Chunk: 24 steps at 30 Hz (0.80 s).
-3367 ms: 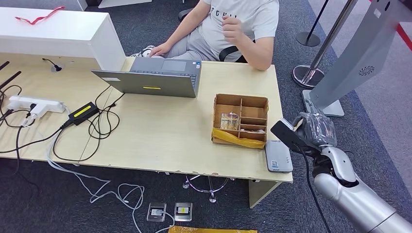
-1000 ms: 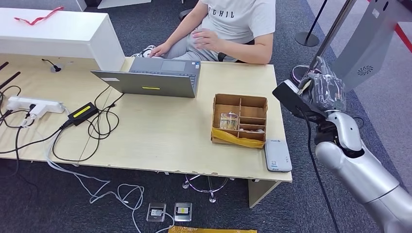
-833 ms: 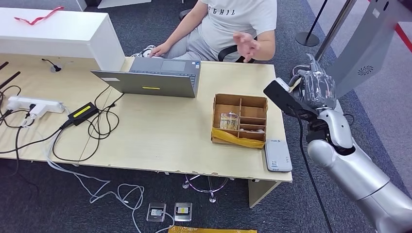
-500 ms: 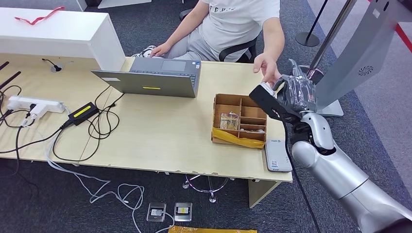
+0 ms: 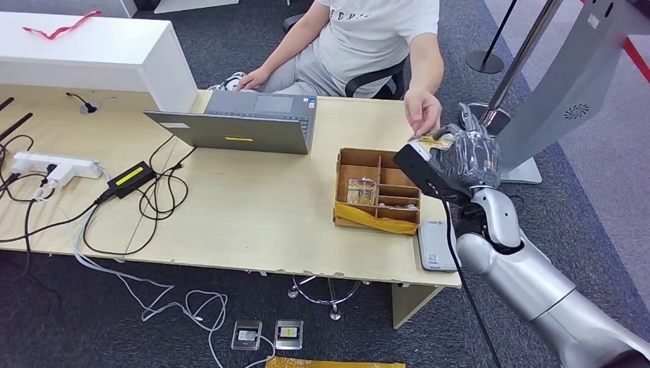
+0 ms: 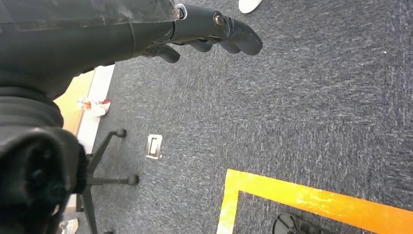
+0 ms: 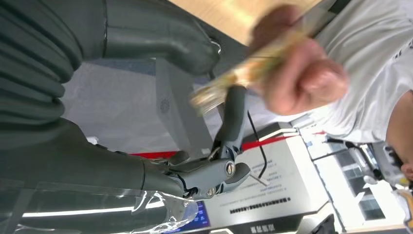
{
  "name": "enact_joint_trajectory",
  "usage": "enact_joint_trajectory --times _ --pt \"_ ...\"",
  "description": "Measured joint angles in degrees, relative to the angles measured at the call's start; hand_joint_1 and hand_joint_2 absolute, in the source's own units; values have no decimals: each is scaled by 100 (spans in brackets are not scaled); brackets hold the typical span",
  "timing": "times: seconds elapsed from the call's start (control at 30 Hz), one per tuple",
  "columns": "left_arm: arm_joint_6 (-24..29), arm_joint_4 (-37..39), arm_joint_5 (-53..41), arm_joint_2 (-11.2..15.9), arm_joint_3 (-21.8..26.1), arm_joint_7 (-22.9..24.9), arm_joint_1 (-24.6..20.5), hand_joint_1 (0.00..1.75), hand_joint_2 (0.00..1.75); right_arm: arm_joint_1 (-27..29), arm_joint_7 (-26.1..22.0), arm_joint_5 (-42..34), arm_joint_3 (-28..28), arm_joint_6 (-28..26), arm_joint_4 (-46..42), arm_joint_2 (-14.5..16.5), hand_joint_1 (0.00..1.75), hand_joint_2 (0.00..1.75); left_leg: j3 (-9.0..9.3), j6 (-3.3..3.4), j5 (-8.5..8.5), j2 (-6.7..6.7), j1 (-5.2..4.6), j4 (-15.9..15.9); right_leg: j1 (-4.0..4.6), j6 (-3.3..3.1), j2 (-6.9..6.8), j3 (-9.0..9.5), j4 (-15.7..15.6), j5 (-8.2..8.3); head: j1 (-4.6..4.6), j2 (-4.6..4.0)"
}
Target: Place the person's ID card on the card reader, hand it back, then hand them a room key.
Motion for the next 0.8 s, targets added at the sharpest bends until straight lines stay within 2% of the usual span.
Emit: enact_joint_trajectory --times 0.17,0.43,0.6,0.8 --pt "0 -19 80 0 -87 -9 5 0 0 34 59 121 32 -2 40 -21 0 175 1 0 0 6 0 0 0 0 1 -1 0 0 -1 -1" --pt "-1 -20 285 17 -139 -16 7 0 0 45 198 297 54 356 -80 -202 0 175 1 0 0 7 0 0 0 0 2 -2 0 0 0 0" --pt "-12 -20 383 27 -222 2 8 0 0 55 363 454 60 735 -381 -405 0 175 1 0 0 8 0 0 0 0 2 -2 0 0 0 0" --pt "-14 -20 548 29 -277 0 11 0 0 92 718 436 152 1430 -1013 -753 0 175 2 0 -1 11 0 0 0 0 4 -2 -1 0 0 -1"
